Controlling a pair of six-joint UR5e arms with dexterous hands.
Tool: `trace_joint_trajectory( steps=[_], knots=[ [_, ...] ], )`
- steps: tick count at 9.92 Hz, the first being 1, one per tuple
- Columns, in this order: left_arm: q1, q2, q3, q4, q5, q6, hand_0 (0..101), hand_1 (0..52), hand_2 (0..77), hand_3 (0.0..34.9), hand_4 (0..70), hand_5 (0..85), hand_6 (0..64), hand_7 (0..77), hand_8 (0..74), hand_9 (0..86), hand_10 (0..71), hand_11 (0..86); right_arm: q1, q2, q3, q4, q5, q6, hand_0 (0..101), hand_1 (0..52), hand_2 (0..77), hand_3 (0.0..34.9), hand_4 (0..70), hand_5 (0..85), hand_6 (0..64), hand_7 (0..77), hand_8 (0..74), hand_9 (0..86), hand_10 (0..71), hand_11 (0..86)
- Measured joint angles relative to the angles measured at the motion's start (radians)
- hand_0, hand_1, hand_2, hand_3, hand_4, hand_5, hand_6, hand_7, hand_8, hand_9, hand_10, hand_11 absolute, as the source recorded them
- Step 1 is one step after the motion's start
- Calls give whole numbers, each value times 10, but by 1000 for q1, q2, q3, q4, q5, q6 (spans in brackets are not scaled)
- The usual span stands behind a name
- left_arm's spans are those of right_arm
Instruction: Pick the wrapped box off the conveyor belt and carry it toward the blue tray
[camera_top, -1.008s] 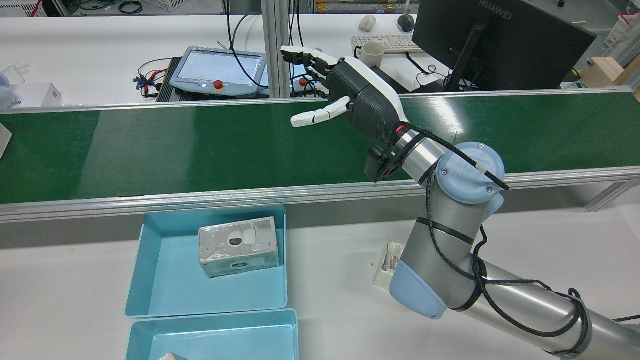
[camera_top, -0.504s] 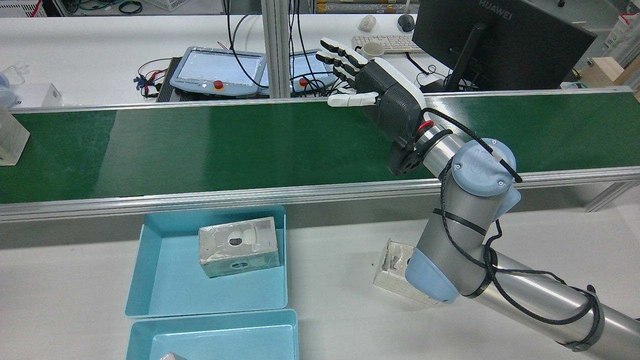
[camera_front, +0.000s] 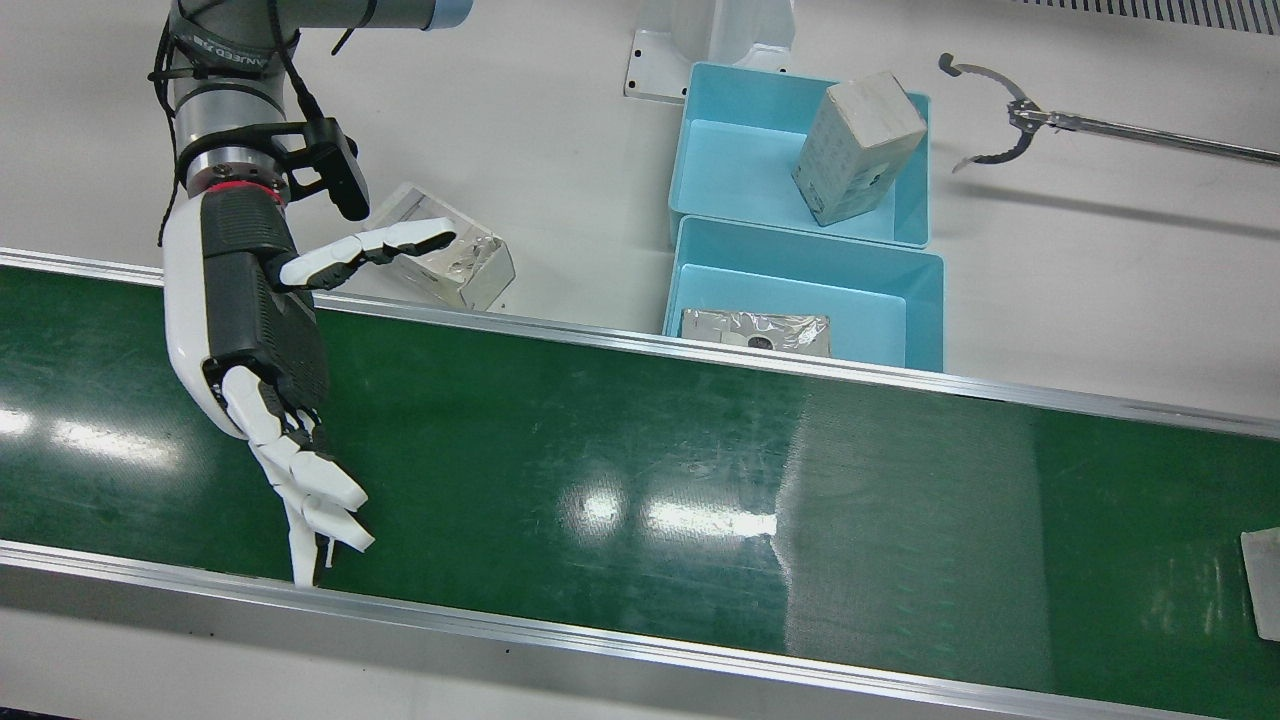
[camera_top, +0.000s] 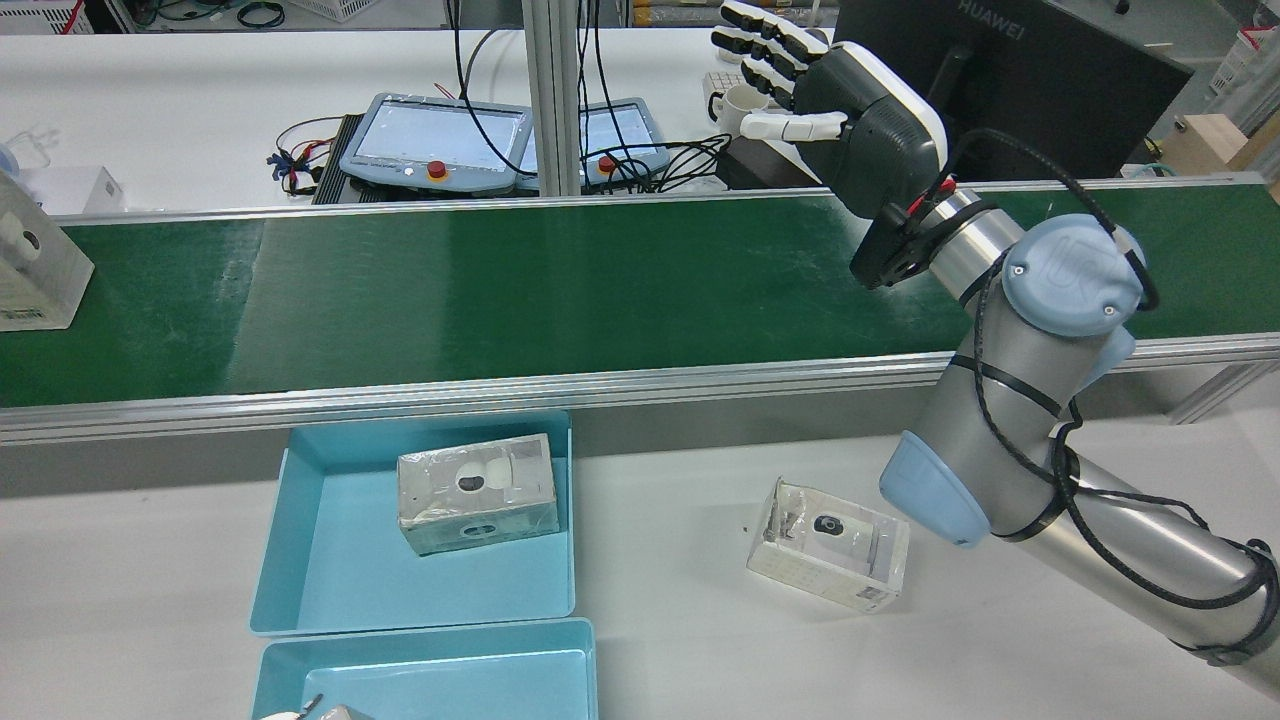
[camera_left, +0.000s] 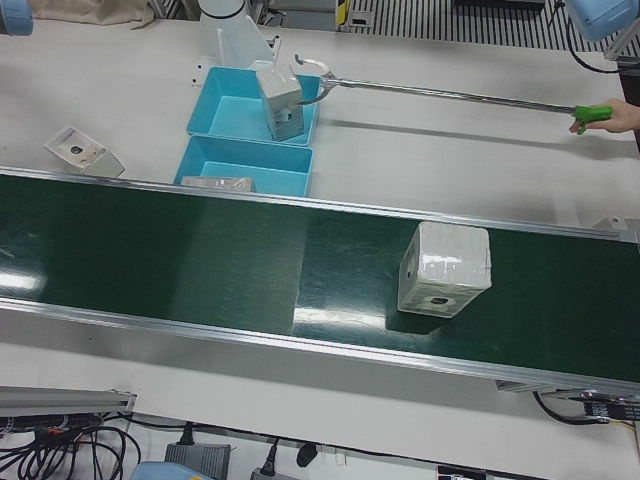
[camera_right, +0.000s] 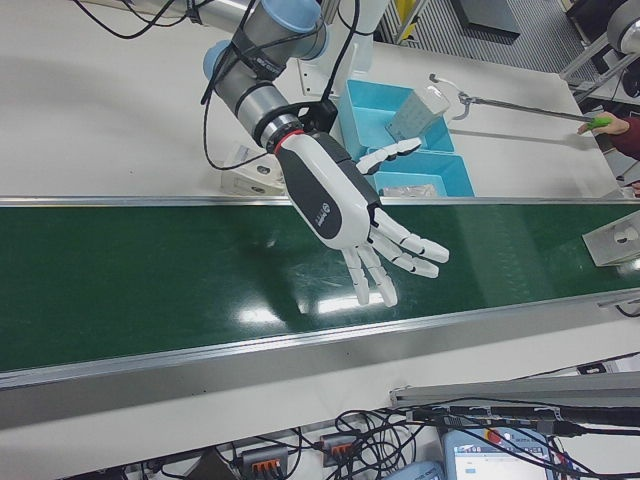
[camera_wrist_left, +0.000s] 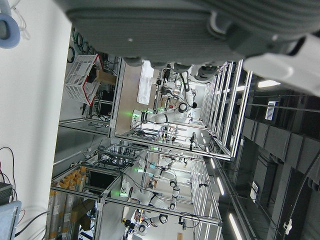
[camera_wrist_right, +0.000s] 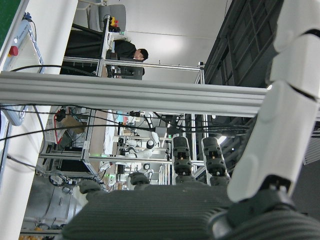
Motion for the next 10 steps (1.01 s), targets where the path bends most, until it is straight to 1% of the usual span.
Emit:
trace_joint_trajectory(
  steps=[1, 2, 3, 4, 5, 6, 7, 10],
  knots=[
    [0, 0, 0, 0, 0, 0, 0, 0, 5, 0, 0, 5, 0, 5, 5, 0, 5, 0, 22, -34, 37, -24, -5, 4, 413, 87, 109, 305, 98, 125, 0, 142, 0, 16, 0, 16],
    [0, 0, 0, 0, 0, 0, 0, 0, 11, 0, 0, 11, 0, 5, 5, 0, 5, 0, 40, -76, 66, -36, -8, 5, 413, 87, 109, 305, 98, 125, 0, 142, 0, 16, 0, 16],
    [0, 0, 0, 0, 0, 0, 0, 0, 5, 0, 0, 5, 0, 5, 0, 5, 0, 0, 46, -98, 78, -42, -9, 6, 412, 87, 114, 304, 98, 131, 5, 142, 0, 16, 0, 11],
    [0, 0, 0, 0, 0, 0, 0, 0, 11, 0, 0, 5, 0, 5, 5, 5, 0, 0, 49, -107, 86, -46, -10, 6, 412, 87, 125, 306, 98, 142, 0, 153, 0, 16, 0, 11],
    [0, 0, 0, 0, 0, 0, 0, 0, 11, 0, 0, 5, 0, 5, 5, 5, 5, 0, 53, -111, 88, -50, -11, 6, 412, 87, 125, 306, 98, 142, 0, 153, 0, 16, 0, 11],
    [0, 0, 0, 0, 0, 0, 0, 0, 5, 0, 0, 5, 0, 5, 5, 5, 0, 0, 59, -112, 86, -51, -15, 6, 440, 104, 125, 306, 115, 164, 0, 153, 0, 16, 0, 11],
    [0, 0, 0, 0, 0, 0, 0, 0, 11, 0, 0, 5, 0, 5, 0, 5, 0, 0, 63, -109, 83, -51, -23, 6, 440, 104, 125, 306, 115, 164, 0, 153, 0, 16, 0, 11],
    [0, 0, 0, 0, 0, 0, 0, 0, 11, 0, 0, 5, 0, 5, 5, 0, 0, 0, 62, -86, 89, -52, -34, 7, 440, 104, 125, 305, 120, 185, 0, 169, 0, 16, 0, 11]
  ],
)
